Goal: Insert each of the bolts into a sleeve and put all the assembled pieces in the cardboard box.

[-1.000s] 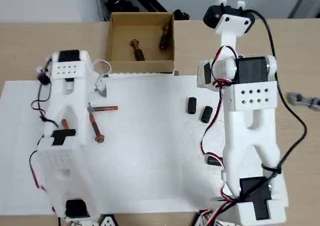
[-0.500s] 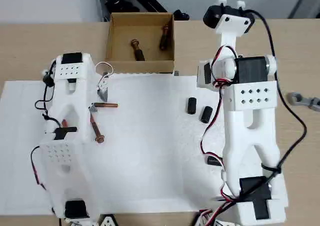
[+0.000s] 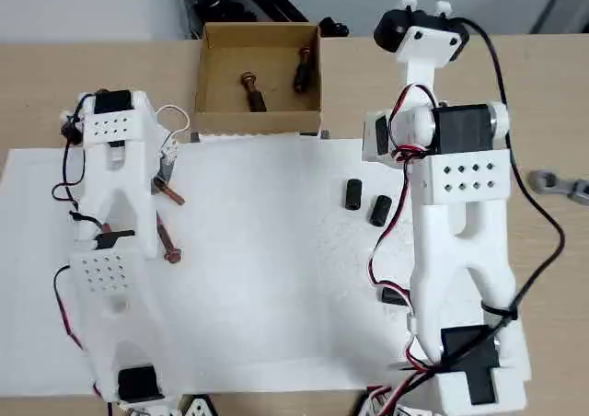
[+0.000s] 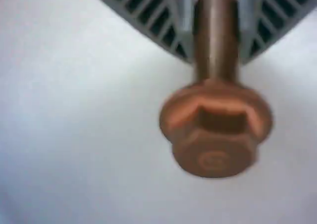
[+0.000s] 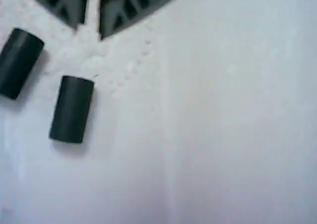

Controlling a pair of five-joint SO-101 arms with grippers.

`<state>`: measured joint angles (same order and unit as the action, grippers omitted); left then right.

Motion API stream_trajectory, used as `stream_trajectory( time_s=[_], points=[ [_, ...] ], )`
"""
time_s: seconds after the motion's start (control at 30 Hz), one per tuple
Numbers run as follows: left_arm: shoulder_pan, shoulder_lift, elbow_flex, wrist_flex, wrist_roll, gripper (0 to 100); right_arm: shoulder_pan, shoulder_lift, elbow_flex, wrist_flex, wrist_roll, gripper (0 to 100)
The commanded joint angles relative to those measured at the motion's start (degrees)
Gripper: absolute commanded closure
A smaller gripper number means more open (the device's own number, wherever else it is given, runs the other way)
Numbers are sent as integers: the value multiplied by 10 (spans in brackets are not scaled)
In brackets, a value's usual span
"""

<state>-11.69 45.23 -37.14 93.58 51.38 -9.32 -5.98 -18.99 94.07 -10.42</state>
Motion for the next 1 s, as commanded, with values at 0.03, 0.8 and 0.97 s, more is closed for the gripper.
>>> stream_trajectory(
  time_s=[0.03,0.8,0.97],
  points=[
    [9,-12,-51,32,-27,995,1,-21,-2,-5,-5,980],
    [160,-239,-291,69,-376,995,-29,-31,184,4,-85,980],
    [142,-332,-208,69,-411,995,-36,-17,201,-60,-96,980]
  ],
)
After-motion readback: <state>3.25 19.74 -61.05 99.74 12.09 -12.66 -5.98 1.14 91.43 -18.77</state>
